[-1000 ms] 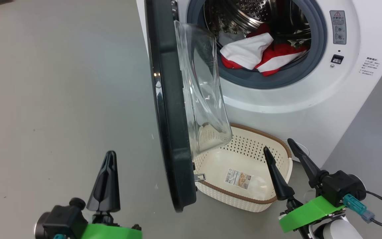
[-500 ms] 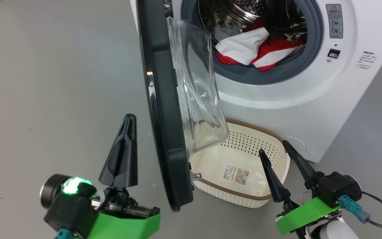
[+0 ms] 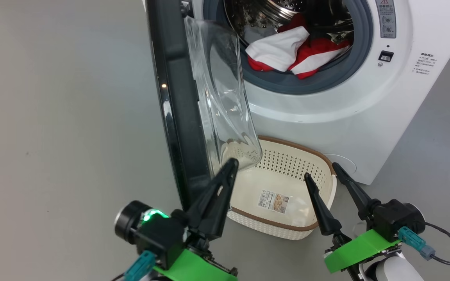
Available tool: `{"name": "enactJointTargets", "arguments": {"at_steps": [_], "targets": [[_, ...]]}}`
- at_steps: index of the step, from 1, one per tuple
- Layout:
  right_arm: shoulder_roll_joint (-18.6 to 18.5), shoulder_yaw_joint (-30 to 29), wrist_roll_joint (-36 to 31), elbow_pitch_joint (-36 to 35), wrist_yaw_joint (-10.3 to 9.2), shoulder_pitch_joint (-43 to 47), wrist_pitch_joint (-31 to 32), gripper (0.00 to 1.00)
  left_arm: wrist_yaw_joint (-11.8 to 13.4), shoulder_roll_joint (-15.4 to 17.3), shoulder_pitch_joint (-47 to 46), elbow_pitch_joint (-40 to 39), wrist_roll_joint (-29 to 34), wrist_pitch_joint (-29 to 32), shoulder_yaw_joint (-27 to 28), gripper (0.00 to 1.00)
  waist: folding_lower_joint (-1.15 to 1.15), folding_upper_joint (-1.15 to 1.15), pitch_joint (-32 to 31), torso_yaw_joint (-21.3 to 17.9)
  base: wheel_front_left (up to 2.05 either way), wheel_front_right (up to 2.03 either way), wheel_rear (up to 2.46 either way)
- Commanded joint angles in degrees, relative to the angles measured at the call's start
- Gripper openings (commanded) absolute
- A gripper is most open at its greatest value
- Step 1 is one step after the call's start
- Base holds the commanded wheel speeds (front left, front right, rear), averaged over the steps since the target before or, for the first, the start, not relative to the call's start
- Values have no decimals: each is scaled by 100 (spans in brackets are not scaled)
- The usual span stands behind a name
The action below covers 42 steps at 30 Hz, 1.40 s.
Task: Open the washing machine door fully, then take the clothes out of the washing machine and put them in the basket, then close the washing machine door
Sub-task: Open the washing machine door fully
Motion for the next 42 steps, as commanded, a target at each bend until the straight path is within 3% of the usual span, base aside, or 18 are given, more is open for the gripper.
{"name": "enactJointTargets", "arguments": {"at_steps": [1,6,15,42], "targets": [[20,149,59,-128,35,-228,-37,100,-56,20,-189,-33,-89,108,134,0,0,0,0,-14,0,0,0],[20,167,88,-143,35,-225,-37,100,-61,-6,-220,452,-222,440,60,0,0,0,-6,-57,0,0,0],[20,172,96,-173,35,-192,-37,100,206,-18,-233,890,-290,600,205,0,0,0,-10,-84,0,0,0],[20,156,25,-136,35,-124,-37,100,827,383,136,750,-324,557,755,0,0,0,29,297,0,0,0]]}}
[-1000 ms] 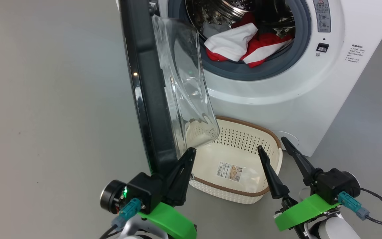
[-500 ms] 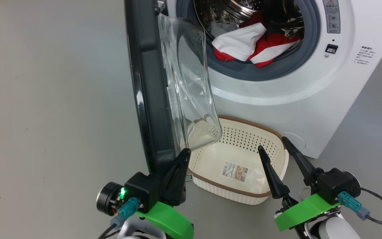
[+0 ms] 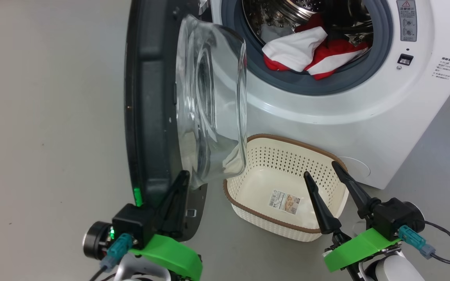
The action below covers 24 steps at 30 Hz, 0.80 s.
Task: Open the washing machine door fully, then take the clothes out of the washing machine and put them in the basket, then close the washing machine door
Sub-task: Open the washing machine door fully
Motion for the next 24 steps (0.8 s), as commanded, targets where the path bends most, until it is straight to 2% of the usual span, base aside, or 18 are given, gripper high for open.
{"name": "enactJointTargets", "arguments": {"at_steps": [1,24], "targets": [[20,143,-12,-136,35,-82,-37,100,141,183,-51,-137,-50,-55,359,0,0,0,9,10,0,0,0],[20,128,-182,-115,35,-121,-35,100,577,497,223,-161,-273,-455,1159,0,0,0,186,15,0,0,0]]}}
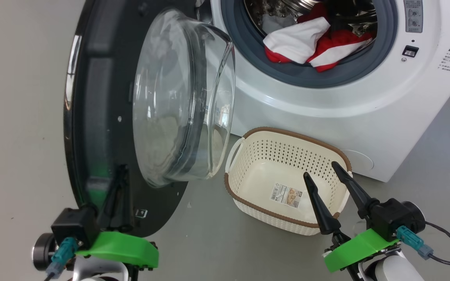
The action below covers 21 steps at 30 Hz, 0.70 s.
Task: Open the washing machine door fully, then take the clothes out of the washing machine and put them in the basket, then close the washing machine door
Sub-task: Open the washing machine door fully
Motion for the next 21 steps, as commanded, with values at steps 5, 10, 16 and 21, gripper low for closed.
{"name": "enactJointTargets", "arguments": {"at_steps": [5,10,16,21], "targets": [[20,124,-130,-173,35,-119,6,100,157,243,-61,-45,-89,-159,483,0,0,0,60,3,0,0,0],[20,114,-187,-226,35,-103,54,100,176,296,-86,89,-161,-272,637,0,0,0,100,12,0,0,0],[20,113,-238,-295,35,-64,114,100,215,365,-149,223,-190,-422,792,0,0,0,131,33,0,0,0],[20,121,-264,-342,35,-37,151,100,236,430,-220,376,-209,-542,913,0,0,0,147,37,0,0,0]]}}
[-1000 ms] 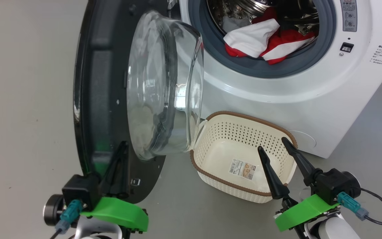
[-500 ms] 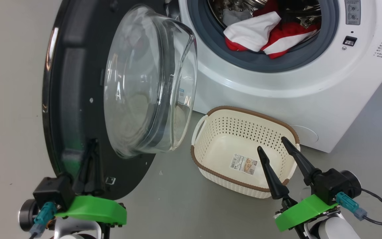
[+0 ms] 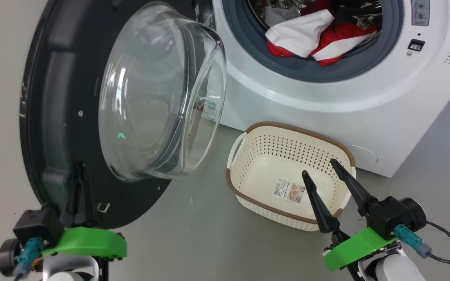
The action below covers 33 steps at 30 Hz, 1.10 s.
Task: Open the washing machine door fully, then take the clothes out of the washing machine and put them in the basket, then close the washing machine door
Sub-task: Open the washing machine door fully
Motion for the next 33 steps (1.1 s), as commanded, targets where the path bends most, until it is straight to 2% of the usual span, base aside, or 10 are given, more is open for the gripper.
{"name": "enactJointTargets", "arguments": {"at_steps": [1,11,20,33], "targets": [[24,133,-72,-174,35,-36,0,100,73,268,-225,-22,-27,-61,374,0,0,0,3,0,0,0,0],[24,146,-123,-260,35,32,79,100,-115,389,-637,555,-119,-268,537,0,0,0,26,-11,0,0,0],[24,107,-230,-395,35,58,196,100,-188,440,-1019,1072,-97,-354,567,0,0,0,126,-26,0,0,0],[24,43,-377,-587,35,77,351,100,-297,513,-1598,2015,-144,-482,902,0,0,0,300,-40,0,0,0]]}}
